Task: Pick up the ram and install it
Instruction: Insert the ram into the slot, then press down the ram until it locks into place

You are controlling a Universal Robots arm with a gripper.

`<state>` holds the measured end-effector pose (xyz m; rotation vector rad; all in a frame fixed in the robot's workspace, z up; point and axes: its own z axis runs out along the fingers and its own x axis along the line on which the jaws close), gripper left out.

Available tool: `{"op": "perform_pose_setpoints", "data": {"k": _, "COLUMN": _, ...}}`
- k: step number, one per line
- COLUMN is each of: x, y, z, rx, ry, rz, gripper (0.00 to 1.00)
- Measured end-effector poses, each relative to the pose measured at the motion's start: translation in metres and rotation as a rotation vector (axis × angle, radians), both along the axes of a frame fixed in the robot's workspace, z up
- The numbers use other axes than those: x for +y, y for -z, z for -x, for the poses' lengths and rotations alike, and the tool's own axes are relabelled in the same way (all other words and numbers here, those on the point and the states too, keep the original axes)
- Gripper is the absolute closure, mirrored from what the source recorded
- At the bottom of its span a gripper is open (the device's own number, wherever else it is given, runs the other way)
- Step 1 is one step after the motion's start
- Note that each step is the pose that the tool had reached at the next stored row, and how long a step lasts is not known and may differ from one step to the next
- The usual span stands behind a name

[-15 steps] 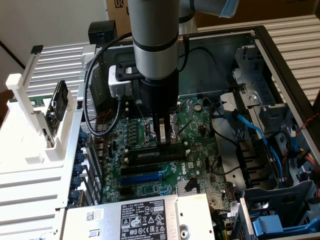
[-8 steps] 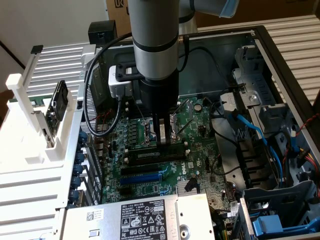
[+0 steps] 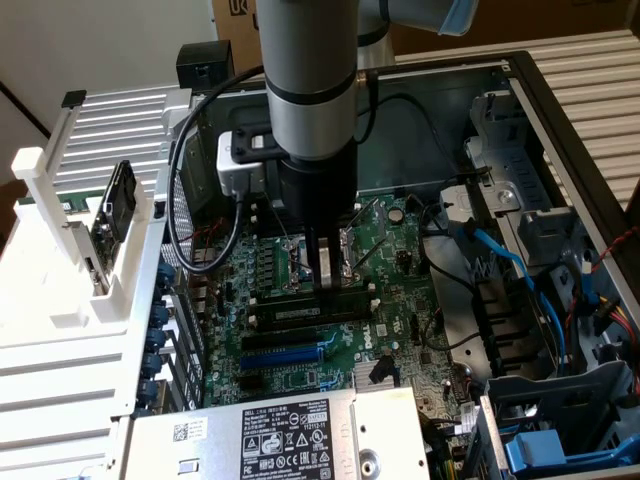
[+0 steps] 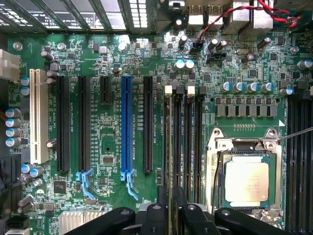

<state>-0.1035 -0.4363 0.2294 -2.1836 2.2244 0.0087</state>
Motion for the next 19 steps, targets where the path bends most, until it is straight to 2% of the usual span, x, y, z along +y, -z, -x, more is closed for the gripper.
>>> {"op": "perform_pose_setpoints", "data": {"k": 7, "x": 0.0006, "y": -0.0042, "z": 0.003, "rx": -0.0016, "ry": 0.0, "rz": 0.0, "gripper": 0.8}}
{"op": "perform_pose_setpoints", "data": {"k": 11, "x": 0.0013, "y": -0.0125, "z": 0.007, "rx": -0.0026, "ry": 0.0, "rz": 0.0, "gripper": 0.8}}
{"op": "perform_pose_setpoints", "data": {"k": 19, "x": 0.0013, "y": -0.0126, "z": 0.007, "rx": -0.0028, "ry": 0.0, "rz": -0.0001, "gripper": 0.8}}
